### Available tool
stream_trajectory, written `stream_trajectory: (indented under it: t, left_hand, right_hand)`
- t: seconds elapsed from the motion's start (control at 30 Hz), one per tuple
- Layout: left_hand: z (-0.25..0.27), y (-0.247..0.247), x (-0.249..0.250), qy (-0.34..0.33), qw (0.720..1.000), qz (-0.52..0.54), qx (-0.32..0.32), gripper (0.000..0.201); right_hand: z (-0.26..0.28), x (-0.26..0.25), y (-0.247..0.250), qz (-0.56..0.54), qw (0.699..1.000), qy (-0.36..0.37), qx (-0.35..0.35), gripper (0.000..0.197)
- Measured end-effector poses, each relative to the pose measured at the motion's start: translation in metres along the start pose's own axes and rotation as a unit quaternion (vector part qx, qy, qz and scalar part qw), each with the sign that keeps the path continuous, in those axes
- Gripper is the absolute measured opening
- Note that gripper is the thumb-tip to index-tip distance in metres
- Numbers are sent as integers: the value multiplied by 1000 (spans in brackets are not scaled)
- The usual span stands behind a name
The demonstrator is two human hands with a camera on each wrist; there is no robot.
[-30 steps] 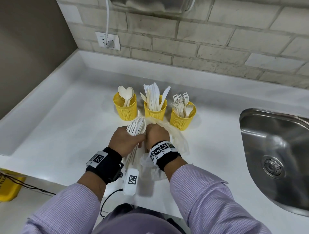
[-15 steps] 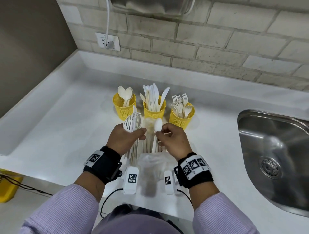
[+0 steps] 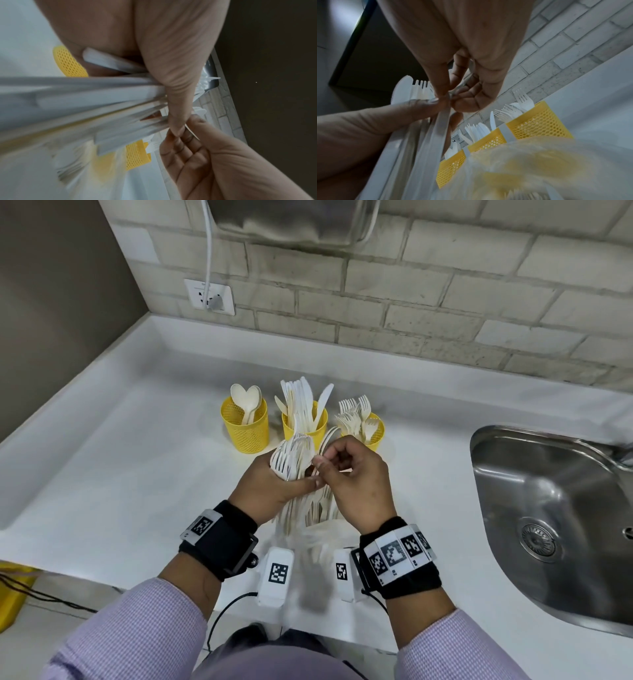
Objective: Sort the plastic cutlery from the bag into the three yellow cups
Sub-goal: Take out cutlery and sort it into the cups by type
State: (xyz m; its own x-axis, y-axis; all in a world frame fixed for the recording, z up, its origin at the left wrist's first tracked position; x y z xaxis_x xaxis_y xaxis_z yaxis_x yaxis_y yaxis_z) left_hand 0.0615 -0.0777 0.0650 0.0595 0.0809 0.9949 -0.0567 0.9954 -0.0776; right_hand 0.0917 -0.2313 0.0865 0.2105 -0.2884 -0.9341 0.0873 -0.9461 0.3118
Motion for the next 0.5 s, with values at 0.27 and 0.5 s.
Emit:
stream_trajectory:
  t: [0.27,0.5]
  left_hand:
    - [4,-9,7,-31,999,41,0,37]
    - [3,-12,10,-30,998,40,-33,43]
  right_hand:
    - [4,6,8,-68,995,-36,58,38]
    - [1,4,10,-61,997,-39,25,21]
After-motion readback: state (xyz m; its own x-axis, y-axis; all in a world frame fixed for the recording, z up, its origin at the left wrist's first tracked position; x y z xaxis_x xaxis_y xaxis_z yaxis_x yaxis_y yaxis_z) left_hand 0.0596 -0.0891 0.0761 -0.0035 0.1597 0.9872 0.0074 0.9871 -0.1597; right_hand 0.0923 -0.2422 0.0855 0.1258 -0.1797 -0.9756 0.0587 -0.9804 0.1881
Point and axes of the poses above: each hand's wrist, its own z-axis away from the middle knuckle, its own y-axis out of the back of the hand, x = y × z, the point moved 4 cm from there along -z, towards the middle knuckle, and after that the axes turned 5 degrees about z, right-handed, at the moved point
